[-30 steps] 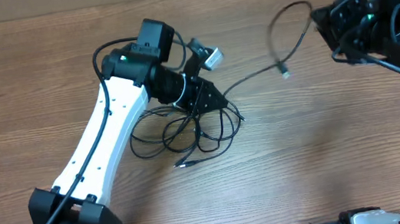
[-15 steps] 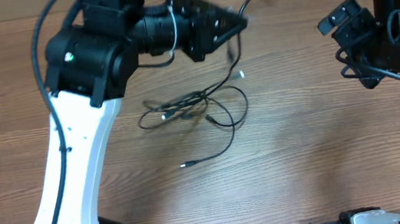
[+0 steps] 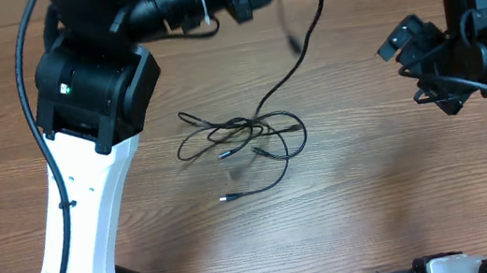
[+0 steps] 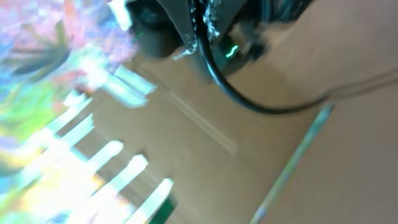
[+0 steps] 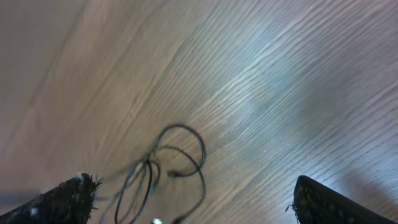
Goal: Untangle cables
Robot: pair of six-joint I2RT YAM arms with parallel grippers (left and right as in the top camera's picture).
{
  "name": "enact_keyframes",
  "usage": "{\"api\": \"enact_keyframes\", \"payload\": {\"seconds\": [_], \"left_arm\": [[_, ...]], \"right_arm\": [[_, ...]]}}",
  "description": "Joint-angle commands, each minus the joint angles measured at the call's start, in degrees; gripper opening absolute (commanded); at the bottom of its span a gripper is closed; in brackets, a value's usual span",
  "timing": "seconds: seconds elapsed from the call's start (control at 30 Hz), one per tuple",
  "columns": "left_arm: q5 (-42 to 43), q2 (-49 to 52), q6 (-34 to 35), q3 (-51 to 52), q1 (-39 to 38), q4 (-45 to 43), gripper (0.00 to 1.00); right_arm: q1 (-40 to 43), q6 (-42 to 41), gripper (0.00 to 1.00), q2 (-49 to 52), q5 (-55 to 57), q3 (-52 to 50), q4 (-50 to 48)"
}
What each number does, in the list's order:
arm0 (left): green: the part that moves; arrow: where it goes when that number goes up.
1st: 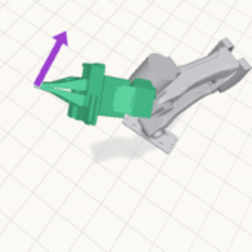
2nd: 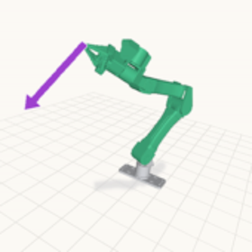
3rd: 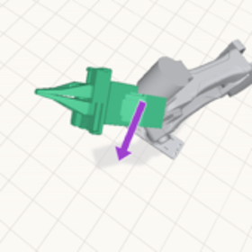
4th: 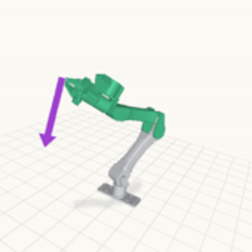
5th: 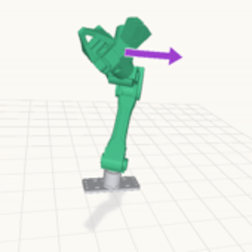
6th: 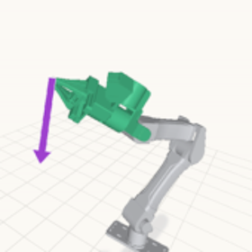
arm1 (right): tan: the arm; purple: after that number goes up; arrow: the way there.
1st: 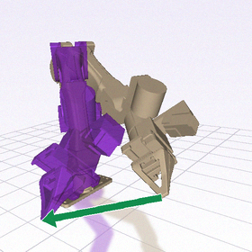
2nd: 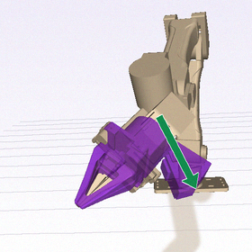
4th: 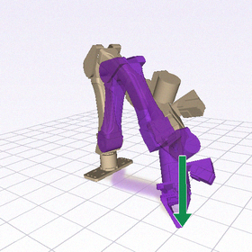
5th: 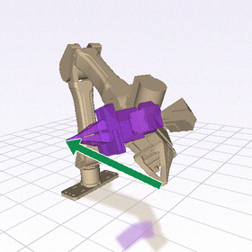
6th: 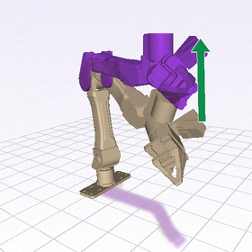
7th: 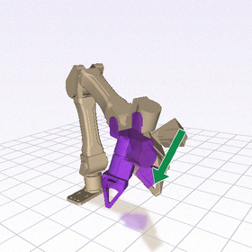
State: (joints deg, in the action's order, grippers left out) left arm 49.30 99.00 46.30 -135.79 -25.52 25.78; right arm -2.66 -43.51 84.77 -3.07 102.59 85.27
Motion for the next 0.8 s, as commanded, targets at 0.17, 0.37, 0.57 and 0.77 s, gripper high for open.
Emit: {"api": "enact_keyframes", "payload": {"seconds": [0.17,0.37,0.57,0.77], "left_arm": [[-6.5,-0.5,11.1,-1.0,0.1,-13.3,0.04],[-13.5,-0.1,-7.2,-1.0,0.5,3.1,0.04],[-24.4,2.1,-16.4,-0.9,3.2,15.0,0.04],[-19.4,6.4,-18.7,-0.9,8.7,14.5,0.04]], "right_arm": [[0.1,5.0,1.0,2.1,-4.1,-0.3,1.7],[0.1,7.8,1.0,2.1,-4.3,-0.3,2.1],[0.1,7.8,1.0,2.1,-4.3,-0.3,1.6],[0.1,7.8,1.0,2.1,-4.3,-0.3,1.4]]}}
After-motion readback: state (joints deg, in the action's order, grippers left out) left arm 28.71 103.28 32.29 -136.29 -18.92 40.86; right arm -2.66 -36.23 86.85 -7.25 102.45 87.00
